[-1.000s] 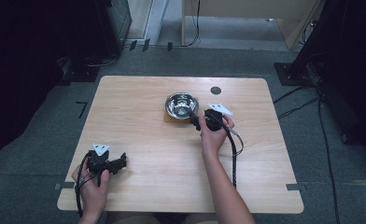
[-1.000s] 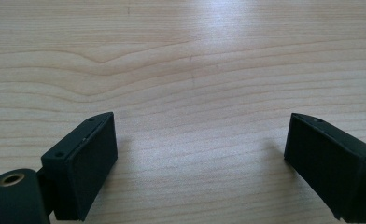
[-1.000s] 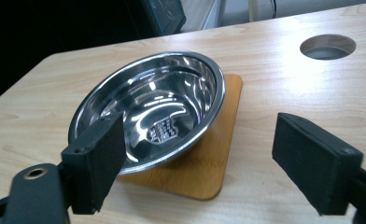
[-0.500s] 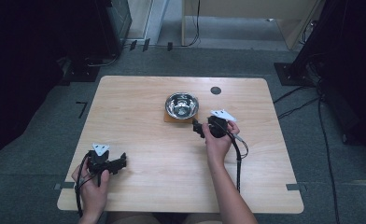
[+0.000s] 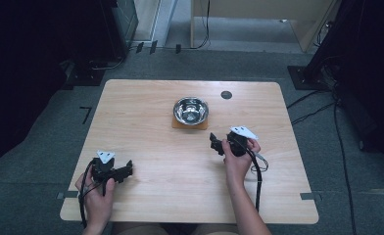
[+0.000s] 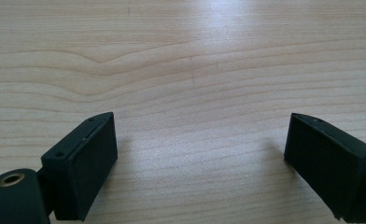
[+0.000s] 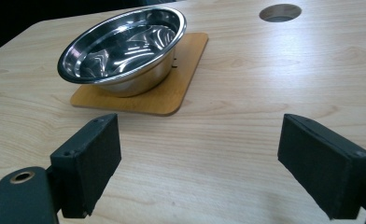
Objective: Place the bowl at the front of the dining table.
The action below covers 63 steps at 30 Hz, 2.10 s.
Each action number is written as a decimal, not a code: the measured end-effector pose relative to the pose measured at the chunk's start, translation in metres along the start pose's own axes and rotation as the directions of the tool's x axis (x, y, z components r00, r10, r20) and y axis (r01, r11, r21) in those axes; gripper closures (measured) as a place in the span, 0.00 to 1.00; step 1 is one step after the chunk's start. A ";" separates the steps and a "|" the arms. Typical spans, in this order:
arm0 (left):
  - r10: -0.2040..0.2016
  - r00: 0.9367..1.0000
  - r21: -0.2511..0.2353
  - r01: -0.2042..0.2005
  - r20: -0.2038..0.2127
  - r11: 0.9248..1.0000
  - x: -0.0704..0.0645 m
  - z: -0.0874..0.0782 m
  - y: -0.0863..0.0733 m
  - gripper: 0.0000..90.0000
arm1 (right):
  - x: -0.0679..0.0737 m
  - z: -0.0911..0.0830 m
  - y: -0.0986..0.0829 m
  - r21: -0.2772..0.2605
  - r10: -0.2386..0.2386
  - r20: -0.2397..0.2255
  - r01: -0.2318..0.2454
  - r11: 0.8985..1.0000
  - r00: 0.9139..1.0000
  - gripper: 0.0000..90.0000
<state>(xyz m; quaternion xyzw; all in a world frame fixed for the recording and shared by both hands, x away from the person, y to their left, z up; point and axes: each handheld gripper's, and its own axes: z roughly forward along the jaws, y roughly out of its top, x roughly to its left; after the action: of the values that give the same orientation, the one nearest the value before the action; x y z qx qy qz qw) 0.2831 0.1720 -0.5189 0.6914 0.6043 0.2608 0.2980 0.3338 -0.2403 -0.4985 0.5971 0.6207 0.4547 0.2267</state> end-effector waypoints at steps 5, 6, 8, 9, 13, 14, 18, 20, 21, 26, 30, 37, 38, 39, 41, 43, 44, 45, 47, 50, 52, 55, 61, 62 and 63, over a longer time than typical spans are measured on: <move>0.000 1.000 0.000 0.000 0.000 1.000 0.000 0.000 0.000 0.10 | -0.007 -0.012 -0.006 0.012 -0.013 0.007 0.013 1.000 1.000 0.15; 0.000 1.000 0.000 0.000 0.000 1.000 0.000 0.000 0.000 0.10 | -0.009 -0.014 -0.007 0.015 -0.011 0.008 0.011 1.000 1.000 0.15; 0.000 1.000 0.000 0.000 0.000 1.000 0.000 0.000 0.000 0.10 | -0.012 -0.017 -0.009 0.017 -0.010 0.011 0.010 1.000 1.000 0.15; 0.000 1.000 0.000 0.000 0.000 1.000 0.000 0.000 0.000 0.10 | -0.013 -0.018 -0.010 0.018 -0.009 0.015 0.008 1.000 1.000 0.15; 0.000 1.000 0.000 0.000 0.000 1.000 0.000 0.000 0.000 0.10 | -0.017 -0.023 -0.014 0.024 -0.007 0.026 0.007 1.000 1.000 0.15; 0.000 1.000 0.000 0.000 0.000 1.000 0.000 0.000 0.000 0.10 | -0.021 -0.026 -0.016 0.027 0.000 0.028 -0.001 1.000 1.000 0.15; 0.002 1.000 0.002 -0.002 0.000 1.000 0.000 0.000 0.000 0.10 | -0.025 -0.031 -0.017 0.025 0.008 0.034 -0.009 1.000 0.999 0.15; 0.002 1.000 0.002 -0.002 0.000 1.000 0.000 0.000 0.000 0.10 | -0.027 -0.034 -0.018 0.026 0.003 0.040 -0.004 1.000 0.999 0.15; 0.000 1.000 0.000 0.000 0.000 1.000 0.000 0.000 0.000 0.10 | -0.028 -0.036 -0.019 0.027 0.001 0.043 -0.002 1.000 0.999 0.15; 0.000 1.000 0.000 0.000 0.000 1.000 0.000 0.000 0.000 0.10 | -0.033 -0.044 -0.022 0.027 -0.003 0.053 0.001 1.000 0.999 0.15; 0.000 1.000 0.000 0.000 0.000 1.000 0.000 0.000 0.000 0.10 | -0.040 -0.053 -0.025 0.022 0.004 0.063 -0.005 1.000 0.998 0.15; 0.000 1.000 0.000 0.000 0.000 1.000 0.000 0.000 0.000 0.10 | -0.050 -0.062 -0.029 0.019 0.013 0.077 -0.014 1.000 0.997 0.15; 0.001 1.000 0.000 -0.001 0.000 1.000 0.000 0.000 0.000 0.10 | -0.051 -0.063 -0.029 0.021 0.015 0.080 -0.017 1.000 0.997 0.15; 0.000 1.000 0.000 0.000 0.000 1.000 0.000 0.000 0.000 0.10 | -0.052 -0.065 -0.030 0.020 0.014 0.080 -0.016 1.000 0.997 0.15; 0.000 1.000 0.000 0.000 0.000 1.000 0.000 0.000 0.000 0.10 | -0.053 -0.066 -0.030 0.021 0.013 0.081 -0.015 1.000 0.997 0.15; 0.001 1.000 0.000 -0.001 0.000 1.000 0.000 0.000 0.000 0.10 | -0.056 -0.070 -0.031 0.018 0.019 0.084 -0.020 1.000 0.996 0.15; 0.001 1.000 0.000 -0.001 0.000 1.000 0.000 0.000 0.000 0.10 | -0.056 -0.070 -0.031 0.018 0.019 0.084 -0.020 1.000 0.996 0.15; 0.000 1.000 0.000 0.000 0.000 1.000 0.000 0.000 0.000 0.10 | -0.058 -0.072 -0.032 0.019 0.017 0.087 -0.019 1.000 0.996 0.15; 0.002 1.000 0.002 -0.002 0.000 1.000 0.000 0.000 0.000 0.10 | -0.061 -0.075 -0.033 0.021 0.020 0.091 -0.022 1.000 0.996 0.15; 0.000 1.000 0.000 0.000 0.000 1.000 0.000 0.000 0.000 0.10 | -0.064 -0.078 -0.035 0.021 0.020 0.097 -0.022 1.000 0.995 0.15; 0.000 1.000 0.000 0.000 0.000 1.000 0.000 0.000 0.000 0.10 | -0.066 -0.080 -0.037 0.021 0.021 0.100 -0.023 1.000 0.995 0.15; 0.000 1.000 0.000 0.000 0.000 1.000 0.000 0.000 0.000 0.10 | -0.069 -0.083 -0.038 0.023 0.026 0.105 -0.028 0.999 0.994 0.15; 0.000 1.000 0.000 0.000 0.000 1.000 0.000 0.000 0.000 0.10 | -0.077 -0.088 -0.044 0.029 0.037 0.118 -0.041 0.999 0.992 0.15; 0.000 1.000 0.000 0.000 0.000 1.000 0.000 0.000 0.000 0.10 | -0.078 -0.089 -0.045 0.029 0.037 0.120 -0.041 0.999 0.992 0.15; 0.000 1.000 0.000 0.000 0.000 1.000 0.000 0.000 0.000 0.10 | -0.081 -0.091 -0.047 0.027 0.040 0.124 -0.043 0.999 0.991 0.15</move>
<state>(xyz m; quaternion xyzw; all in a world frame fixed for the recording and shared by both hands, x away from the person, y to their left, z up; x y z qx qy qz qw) 0.2831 0.1720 -0.5189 0.6914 0.6042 0.2609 0.2981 0.2486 -0.3376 -0.5150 0.6403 0.5996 0.4121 0.2464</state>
